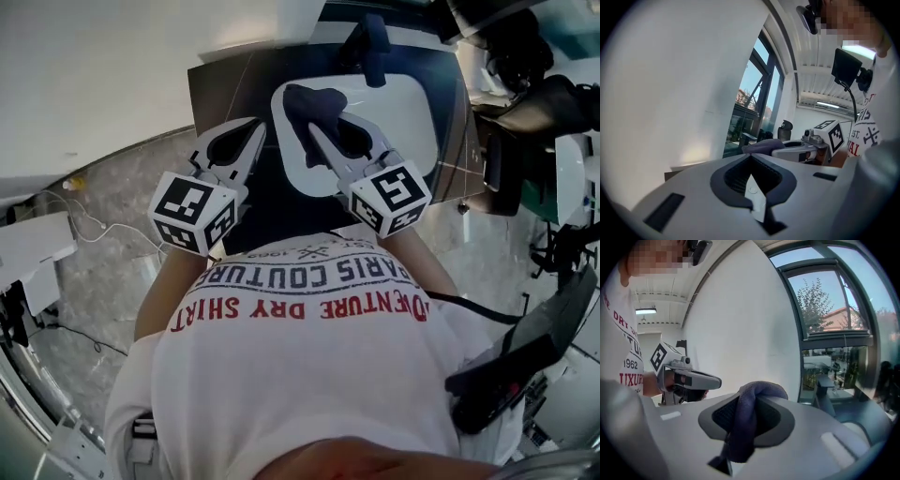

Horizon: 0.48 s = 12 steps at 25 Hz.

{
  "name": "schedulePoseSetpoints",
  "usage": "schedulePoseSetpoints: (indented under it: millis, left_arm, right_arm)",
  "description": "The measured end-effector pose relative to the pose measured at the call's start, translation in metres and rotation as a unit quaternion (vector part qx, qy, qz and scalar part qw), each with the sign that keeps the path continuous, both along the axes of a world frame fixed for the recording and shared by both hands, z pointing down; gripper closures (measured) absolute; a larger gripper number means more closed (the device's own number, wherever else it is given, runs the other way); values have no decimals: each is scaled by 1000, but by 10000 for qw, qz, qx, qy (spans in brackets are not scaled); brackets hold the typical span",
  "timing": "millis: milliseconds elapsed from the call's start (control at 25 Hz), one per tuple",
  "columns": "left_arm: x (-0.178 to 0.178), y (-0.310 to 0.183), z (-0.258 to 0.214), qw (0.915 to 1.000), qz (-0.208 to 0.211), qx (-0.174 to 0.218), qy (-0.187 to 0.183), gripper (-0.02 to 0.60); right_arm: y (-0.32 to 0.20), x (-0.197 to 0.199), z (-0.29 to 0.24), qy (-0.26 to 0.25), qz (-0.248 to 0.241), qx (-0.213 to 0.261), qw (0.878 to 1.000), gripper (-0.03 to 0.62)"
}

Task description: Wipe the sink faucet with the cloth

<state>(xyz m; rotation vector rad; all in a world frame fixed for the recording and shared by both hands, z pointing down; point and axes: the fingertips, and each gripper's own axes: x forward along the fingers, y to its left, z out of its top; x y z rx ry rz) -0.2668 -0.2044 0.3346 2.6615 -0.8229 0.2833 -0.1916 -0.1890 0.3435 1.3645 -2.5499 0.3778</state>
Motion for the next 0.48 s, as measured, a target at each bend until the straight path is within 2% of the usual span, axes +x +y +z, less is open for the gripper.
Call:
schedulePoseSetpoints:
  millis: [200,360,480]
  left_arm:
    - [36,-16,-1,9990,441,81,-47,580]
    - [43,-14,9,9987,483,-93,-141,580]
    - [45,-17,10,9977,649,-84,-145,580]
  right_arm:
    - [-8,30,-3,16,470,141,9988,525]
    - [-9,39,1,103,475,114,9988,525]
    - [-15,40,5,207,579,71,9981,525]
